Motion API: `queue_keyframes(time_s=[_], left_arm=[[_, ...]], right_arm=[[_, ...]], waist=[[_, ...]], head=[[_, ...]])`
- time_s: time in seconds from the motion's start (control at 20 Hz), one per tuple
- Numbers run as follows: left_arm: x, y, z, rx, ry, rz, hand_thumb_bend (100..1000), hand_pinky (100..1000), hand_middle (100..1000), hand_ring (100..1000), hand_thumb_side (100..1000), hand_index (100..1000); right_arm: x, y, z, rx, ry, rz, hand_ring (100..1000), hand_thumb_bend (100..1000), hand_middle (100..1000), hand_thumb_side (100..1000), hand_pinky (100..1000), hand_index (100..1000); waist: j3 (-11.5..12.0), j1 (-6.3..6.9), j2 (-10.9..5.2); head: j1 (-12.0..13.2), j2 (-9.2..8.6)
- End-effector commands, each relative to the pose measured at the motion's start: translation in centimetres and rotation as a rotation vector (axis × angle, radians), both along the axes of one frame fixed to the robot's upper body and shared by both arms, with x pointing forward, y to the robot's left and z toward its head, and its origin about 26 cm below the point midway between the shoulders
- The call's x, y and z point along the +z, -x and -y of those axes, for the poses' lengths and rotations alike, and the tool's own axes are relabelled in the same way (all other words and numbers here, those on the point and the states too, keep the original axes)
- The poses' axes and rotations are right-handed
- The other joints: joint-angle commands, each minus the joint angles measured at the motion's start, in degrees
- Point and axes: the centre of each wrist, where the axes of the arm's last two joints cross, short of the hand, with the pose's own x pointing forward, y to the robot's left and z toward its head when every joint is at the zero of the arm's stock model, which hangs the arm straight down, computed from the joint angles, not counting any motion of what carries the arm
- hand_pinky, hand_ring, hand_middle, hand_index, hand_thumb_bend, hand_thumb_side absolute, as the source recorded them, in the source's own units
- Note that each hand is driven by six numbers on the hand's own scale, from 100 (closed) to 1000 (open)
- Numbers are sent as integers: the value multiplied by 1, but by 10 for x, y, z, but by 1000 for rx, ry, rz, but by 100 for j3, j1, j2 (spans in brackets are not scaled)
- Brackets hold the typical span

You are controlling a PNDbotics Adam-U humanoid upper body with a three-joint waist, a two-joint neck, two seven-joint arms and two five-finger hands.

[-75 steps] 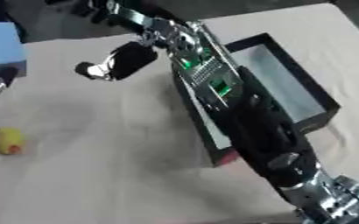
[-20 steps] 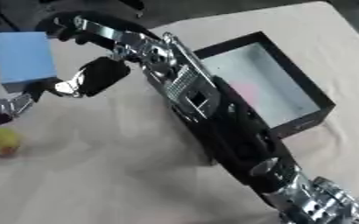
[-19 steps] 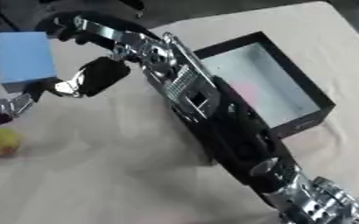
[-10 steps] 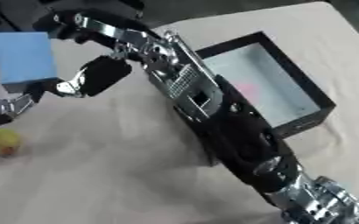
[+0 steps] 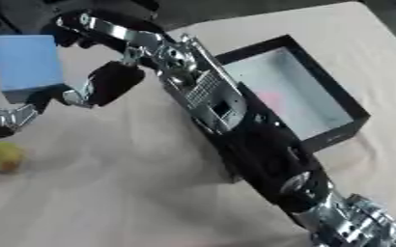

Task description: Pick up the objects with one hand, pass them to the other hand, and then place them into the box on the other side of the table.

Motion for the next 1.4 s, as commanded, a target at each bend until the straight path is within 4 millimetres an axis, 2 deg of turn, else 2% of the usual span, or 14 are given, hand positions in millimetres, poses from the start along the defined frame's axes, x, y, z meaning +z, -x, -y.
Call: queue_keyframes(time_s=[0.05,0.2,0.3,0.5,0.6,0.8,0.9,0.95,1.0,1.05,1.15,1.2,1.25,1.4], left_arm=[[9,3,0,-8,0,28,100,836,622,676,135,567],[9,3,1,-9,1,27,100,837,623,677,126,573],[9,3,1,-8,1,26,100,837,624,677,116,577],[9,2,0,-3,1,19,100,841,627,680,100,586],[8,1,0,3,4,11,100,845,635,683,100,602],[9,0,-3,25,5,-3,100,863,690,729,100,693],[9,0,-4,40,3,-3,213,877,730,766,100,759],[10,-1,-6,52,1,0,315,884,746,783,101,795],[10,-1,-7,65,-3,4,404,887,755,793,158,818],[11,-1,-8,80,-9,10,453,888,760,797,193,834],[10,-2,-10,112,-18,19,515,893,766,804,230,856],[10,-2,-11,129,-21,22,585,897,770,808,280,877],[10,-3,-13,150,-22,24,618,899,773,810,304,884],[10,-4,-16,201,-27,28,684,902,779,815,320,894]], right_arm=[[10,3,1,12,-31,3,850,152,689,100,907,717],[11,3,1,17,-41,-9,832,100,636,100,905,676],[11,3,1,15,-40,-11,807,100,583,100,907,632],[11,3,0,18,-35,-9,793,100,542,100,904,539],[11,3,1,20,-40,-11,785,100,528,100,902,521],[11,2,2,13,-43,-17,769,165,526,100,895,523],[11,2,2,11,-42,-20,764,175,519,100,894,516],[11,2,2,11,-42,-21,763,178,516,100,894,512],[11,2,2,10,-42,-21,761,181,514,100,894,510],[11,2,2,9,-43,-22,760,185,513,100,893,509],[11,2,3,6,-46,-25,759,195,510,100,892,507],[11,1,3,5,-47,-26,757,208,508,100,891,504],[11,1,3,5,-49,-28,756,211,506,100,890,502],[11,1,4,4,-52,-32,753,213,502,100,890,497]], waist=[[16,-37,-2],[14,-41,-4],[14,-42,-7],[9,-43,-12],[4,-42,-15],[-3,-40,-19],[-4,-37,-21],[-4,-35,-23],[-5,-33,-24],[-5,-33,-24],[-6,-31,-25],[-5,-31,-26],[-5,-31,-27],[-5,-32,-30]], head=[[-16,-54],[-23,-51],[-29,-48],[-37,-43],[-43,-39],[-46,-37],[-47,-42],[-53,-43],[-58,-42],[-61,-41],[-66,-42],[-71,-40],[-77,-38],[-84,-34]])
